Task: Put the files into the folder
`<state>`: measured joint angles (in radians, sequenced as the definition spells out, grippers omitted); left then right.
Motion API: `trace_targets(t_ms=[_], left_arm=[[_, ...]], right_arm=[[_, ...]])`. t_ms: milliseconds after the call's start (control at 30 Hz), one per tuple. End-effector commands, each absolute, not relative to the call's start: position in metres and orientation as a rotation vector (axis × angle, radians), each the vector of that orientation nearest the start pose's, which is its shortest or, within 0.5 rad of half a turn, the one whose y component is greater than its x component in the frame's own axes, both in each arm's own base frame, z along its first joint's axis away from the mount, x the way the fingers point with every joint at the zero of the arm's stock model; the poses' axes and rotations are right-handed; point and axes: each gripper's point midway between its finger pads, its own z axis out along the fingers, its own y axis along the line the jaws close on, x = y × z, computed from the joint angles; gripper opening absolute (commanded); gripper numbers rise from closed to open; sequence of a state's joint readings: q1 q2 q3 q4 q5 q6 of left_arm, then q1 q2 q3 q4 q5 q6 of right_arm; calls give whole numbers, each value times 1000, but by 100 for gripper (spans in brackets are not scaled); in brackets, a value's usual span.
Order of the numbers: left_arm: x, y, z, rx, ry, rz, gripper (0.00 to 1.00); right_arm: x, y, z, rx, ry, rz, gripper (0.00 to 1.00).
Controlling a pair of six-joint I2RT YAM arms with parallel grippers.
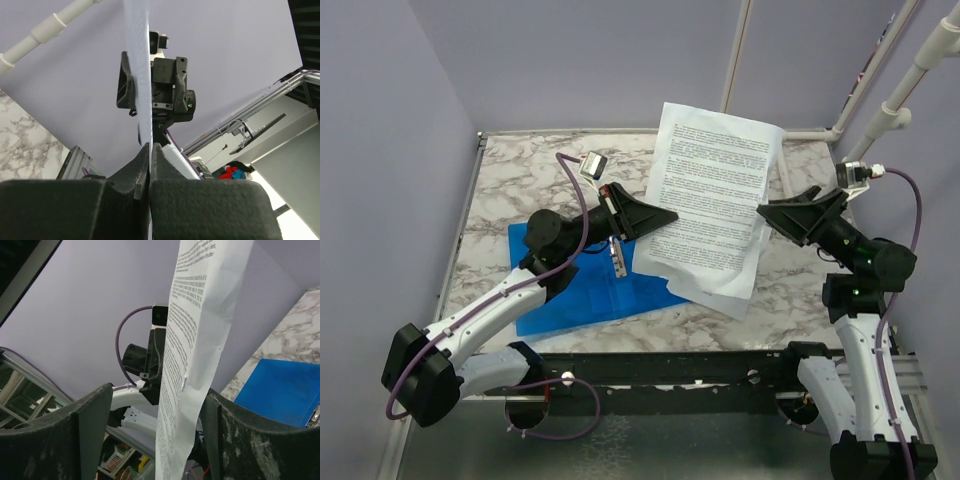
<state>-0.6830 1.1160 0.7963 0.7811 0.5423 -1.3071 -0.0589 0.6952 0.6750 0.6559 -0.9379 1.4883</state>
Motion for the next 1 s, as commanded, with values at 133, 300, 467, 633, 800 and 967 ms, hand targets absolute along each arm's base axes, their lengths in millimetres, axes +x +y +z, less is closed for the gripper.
trace_targets(t_ms=[133,300,467,633,800,967], left_arm=[[183,-308,409,144,1419,-1994,0],[183,-307,413,154,1403,-1987,0],[183,-308,414,164,1396,-1980,0],[184,-309,410,164,1407,-1976,0],[183,-308,408,177,1407,-1964,0],[184,-306,399,163,1434,-1927,0]], right_arm=[[192,160,428,-69,1493,1569,62],[203,160,417,-30,1564,1545,58],[210,170,401,-13,1630,1546,54],[207,183,399,-58,1635,1565,47],[205,185,401,-74,1625,1559,34],[205,185,400,-72,1631,1548,11]])
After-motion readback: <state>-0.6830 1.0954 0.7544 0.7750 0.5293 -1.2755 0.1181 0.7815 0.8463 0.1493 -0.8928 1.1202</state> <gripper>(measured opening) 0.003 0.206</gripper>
